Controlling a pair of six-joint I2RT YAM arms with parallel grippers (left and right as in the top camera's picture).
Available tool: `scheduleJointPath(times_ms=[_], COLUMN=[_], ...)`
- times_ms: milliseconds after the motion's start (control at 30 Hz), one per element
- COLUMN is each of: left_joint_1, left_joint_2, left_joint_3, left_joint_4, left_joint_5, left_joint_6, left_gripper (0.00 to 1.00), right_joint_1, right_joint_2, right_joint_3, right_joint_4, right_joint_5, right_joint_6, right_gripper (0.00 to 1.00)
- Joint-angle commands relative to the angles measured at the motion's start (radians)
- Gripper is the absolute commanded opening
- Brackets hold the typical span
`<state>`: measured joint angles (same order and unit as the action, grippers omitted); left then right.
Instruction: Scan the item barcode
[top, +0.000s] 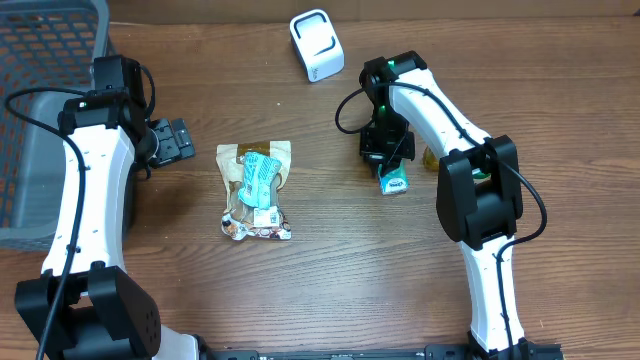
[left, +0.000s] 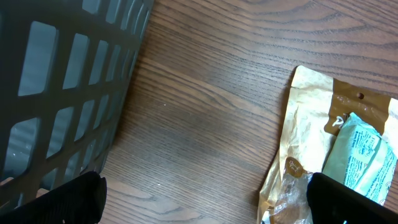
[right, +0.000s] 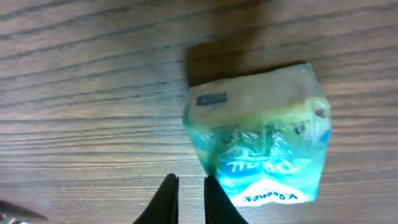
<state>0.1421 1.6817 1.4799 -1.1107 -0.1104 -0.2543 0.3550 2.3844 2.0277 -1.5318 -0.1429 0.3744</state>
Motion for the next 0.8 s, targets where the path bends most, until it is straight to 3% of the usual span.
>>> scheduleJointPath(times_ms=[0, 767], left_joint_1=[0.002, 0.002], left_joint_2=[-0.016, -0.016], left_joint_3=[0.020, 0.020], left_joint_4=[0.000, 0.000], left_joint_5=[-0.012, -0.012], left_joint_6=[0.011, 0.011], left_gripper=[1.00, 1.00], right_joint_1=[0.001, 0.004], right_joint_2=[-0.005, -0.005], right_joint_3=[-0.004, 0.000], right_joint_4=[0.005, 0.045], right_joint_5=[-0.015, -0.099], right_joint_6=[0.027, 0.019], right_gripper=[0.09, 0.04])
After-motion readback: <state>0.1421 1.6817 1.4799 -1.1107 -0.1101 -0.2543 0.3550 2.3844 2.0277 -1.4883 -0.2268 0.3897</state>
